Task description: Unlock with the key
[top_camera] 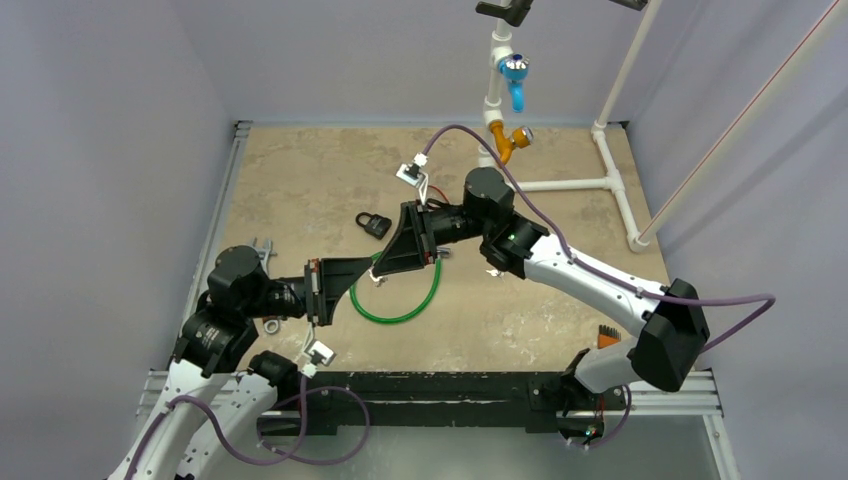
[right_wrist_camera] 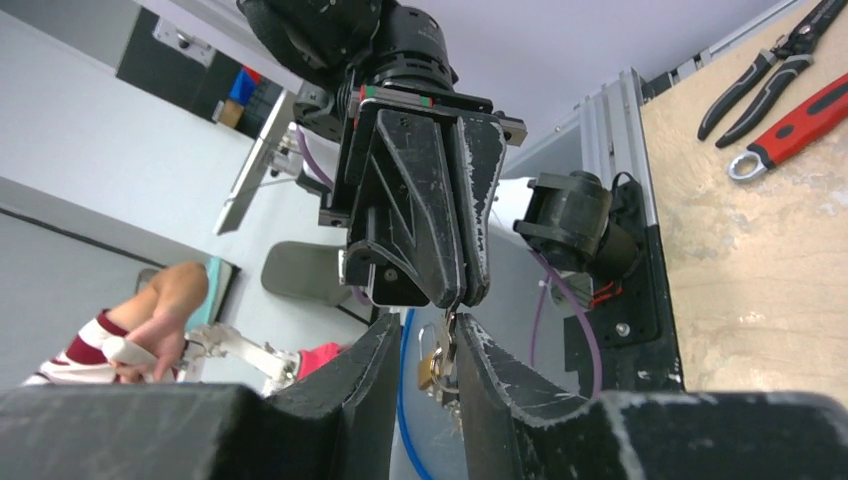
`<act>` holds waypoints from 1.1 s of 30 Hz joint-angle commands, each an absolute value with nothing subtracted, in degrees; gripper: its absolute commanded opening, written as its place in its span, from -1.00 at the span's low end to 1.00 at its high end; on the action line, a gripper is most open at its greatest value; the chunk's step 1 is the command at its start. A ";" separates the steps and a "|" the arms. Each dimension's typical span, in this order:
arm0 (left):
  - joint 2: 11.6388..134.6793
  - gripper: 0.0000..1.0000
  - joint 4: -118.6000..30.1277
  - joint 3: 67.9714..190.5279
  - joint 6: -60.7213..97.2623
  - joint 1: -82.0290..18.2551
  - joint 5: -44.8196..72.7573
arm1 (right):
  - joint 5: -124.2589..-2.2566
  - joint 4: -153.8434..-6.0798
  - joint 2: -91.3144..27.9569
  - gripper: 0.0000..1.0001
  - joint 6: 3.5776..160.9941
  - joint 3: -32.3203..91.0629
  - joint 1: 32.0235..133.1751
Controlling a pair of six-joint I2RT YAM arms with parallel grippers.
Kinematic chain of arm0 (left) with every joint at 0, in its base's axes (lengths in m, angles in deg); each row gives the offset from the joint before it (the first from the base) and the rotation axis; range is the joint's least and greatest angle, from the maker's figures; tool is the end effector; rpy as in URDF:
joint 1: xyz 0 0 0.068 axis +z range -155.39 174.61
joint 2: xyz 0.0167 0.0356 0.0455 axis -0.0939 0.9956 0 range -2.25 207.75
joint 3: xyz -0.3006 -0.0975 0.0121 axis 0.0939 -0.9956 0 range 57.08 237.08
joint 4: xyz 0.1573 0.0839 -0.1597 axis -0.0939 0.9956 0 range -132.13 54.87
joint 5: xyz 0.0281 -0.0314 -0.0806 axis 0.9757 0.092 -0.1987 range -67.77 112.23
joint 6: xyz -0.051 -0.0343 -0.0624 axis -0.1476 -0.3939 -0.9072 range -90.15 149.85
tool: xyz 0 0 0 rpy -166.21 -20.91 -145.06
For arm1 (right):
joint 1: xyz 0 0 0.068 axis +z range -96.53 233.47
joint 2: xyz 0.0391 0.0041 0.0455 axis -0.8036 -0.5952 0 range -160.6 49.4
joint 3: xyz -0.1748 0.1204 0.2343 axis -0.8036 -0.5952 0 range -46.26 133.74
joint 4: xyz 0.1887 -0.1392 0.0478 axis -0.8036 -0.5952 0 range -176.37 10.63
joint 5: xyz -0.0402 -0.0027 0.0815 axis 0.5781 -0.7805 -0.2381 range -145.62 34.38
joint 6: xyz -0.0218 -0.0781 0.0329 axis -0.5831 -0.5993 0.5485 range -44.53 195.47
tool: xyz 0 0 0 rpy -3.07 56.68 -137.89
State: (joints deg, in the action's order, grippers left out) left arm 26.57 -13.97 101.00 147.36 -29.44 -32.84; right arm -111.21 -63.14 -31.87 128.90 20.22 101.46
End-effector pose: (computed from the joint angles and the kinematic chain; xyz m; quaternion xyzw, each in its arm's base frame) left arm 0.0315 -0.0839 0.3511 0.7502 -0.0430 0.1536 0.6417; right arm 0.1668 0.2806 0.4230 -0.3042 0.6328 0.6963 0.1491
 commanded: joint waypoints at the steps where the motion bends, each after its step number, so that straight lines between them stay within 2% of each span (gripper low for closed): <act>1: 27.10 -1.00 -14.10 102.67 172.71 -29.37 -33.39 | -112.76 -57.26 -31.73 -0.60 132.05 20.98 101.54; 4: 27.25 -1.00 -14.87 102.35 172.75 -29.38 -32.61 | -112.51 -56.24 -31.65 -0.69 132.82 20.13 101.49; 14: 27.88 -1.00 -18.23 101.15 173.67 -29.36 -29.72 | -112.24 -48.40 -32.03 -0.42 138.22 16.88 101.46; 16: 27.99 -1.00 -18.37 101.07 173.99 -29.36 -29.31 | -111.86 -48.06 -32.03 -0.48 139.01 16.44 101.46; 19: 28.03 -1.00 -18.89 100.94 174.19 -29.43 -29.02 | -110.87 -48.10 -31.91 -0.77 139.31 16.41 101.50; 23: 28.08 -1.00 -19.19 100.70 174.60 -29.39 -28.16 | -109.53 -48.72 -31.97 -1.00 139.39 16.41 101.42; 32: 27.21 -1.00 -21.15 99.06 171.07 -29.45 -26.54 | -105.81 -51.49 -27.00 -1.00 139.22 12.00 96.07; 33: 27.06 -0.90 -21.54 98.79 169.45 -29.39 -26.00 | -105.91 -52.32 -26.11 -1.00 138.69 11.52 94.71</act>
State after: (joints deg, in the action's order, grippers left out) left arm 27.31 -18.95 99.80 147.36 -29.57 -28.55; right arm -106.23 -52.01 -31.33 139.13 13.61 99.08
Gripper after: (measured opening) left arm 0.010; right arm 0.008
